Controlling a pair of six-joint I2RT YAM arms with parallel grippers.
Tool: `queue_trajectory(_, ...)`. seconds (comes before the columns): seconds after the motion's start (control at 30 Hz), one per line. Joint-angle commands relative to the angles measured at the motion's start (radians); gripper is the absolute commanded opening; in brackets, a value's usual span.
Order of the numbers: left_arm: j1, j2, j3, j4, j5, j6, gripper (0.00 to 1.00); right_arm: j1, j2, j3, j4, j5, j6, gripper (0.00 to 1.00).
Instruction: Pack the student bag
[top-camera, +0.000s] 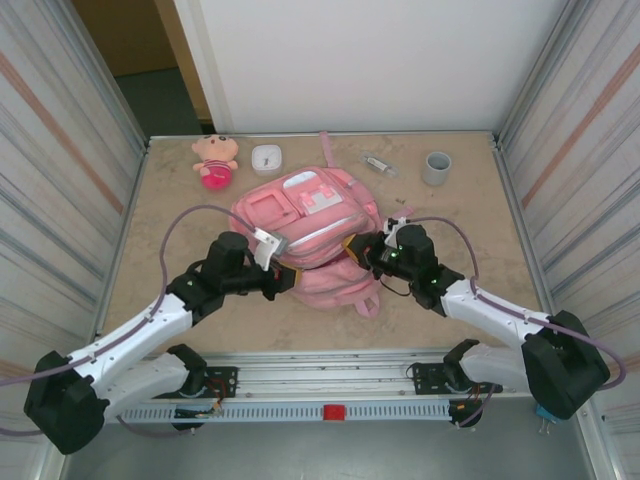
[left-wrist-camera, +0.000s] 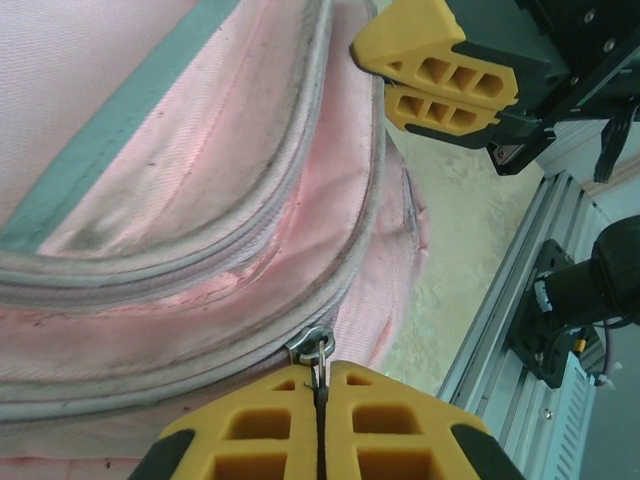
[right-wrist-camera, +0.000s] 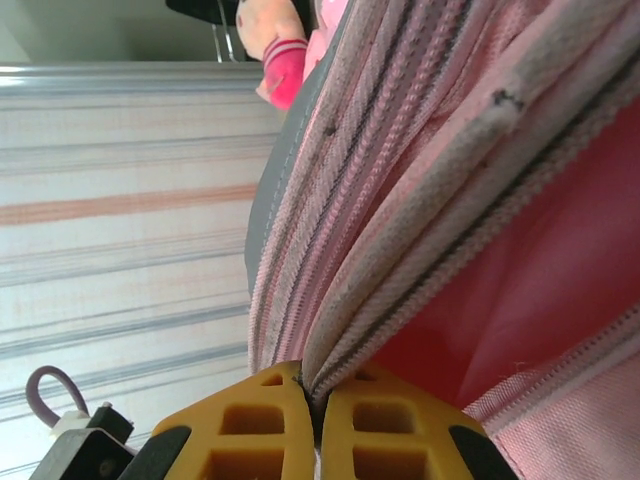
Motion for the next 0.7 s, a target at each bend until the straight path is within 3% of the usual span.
queue_trajectory(0.0,-0.064,0.022,0.072,0.094,0.009,0.013,0.01,0.057,0.022,0.033,0.072,0.030,0.008,0.00)
queue_trajectory(0.33,-0.189,0.137,0.122,0.198,-0.095,0.005,0.14,0.132,0.053,0.052,0.097,0.051,0.016,0.00)
queue_trajectory(0.47,-0.203,0.125,0.148,0.108,-0.173,0.094,0.34,0.098,0.042,0.073,0.019,-0.014,-0.058,0.00)
queue_trajectory(0.57,-0.203,0.066,0.151,0.022,-0.246,0.215,0.51,0.060,0.014,0.134,-0.153,-0.084,-0.214,0.00)
queue_trajectory(0.67,-0.202,-0.014,0.129,-0.055,-0.321,0.369,0.59,0.023,-0.015,0.186,-0.301,-0.145,-0.392,0.00)
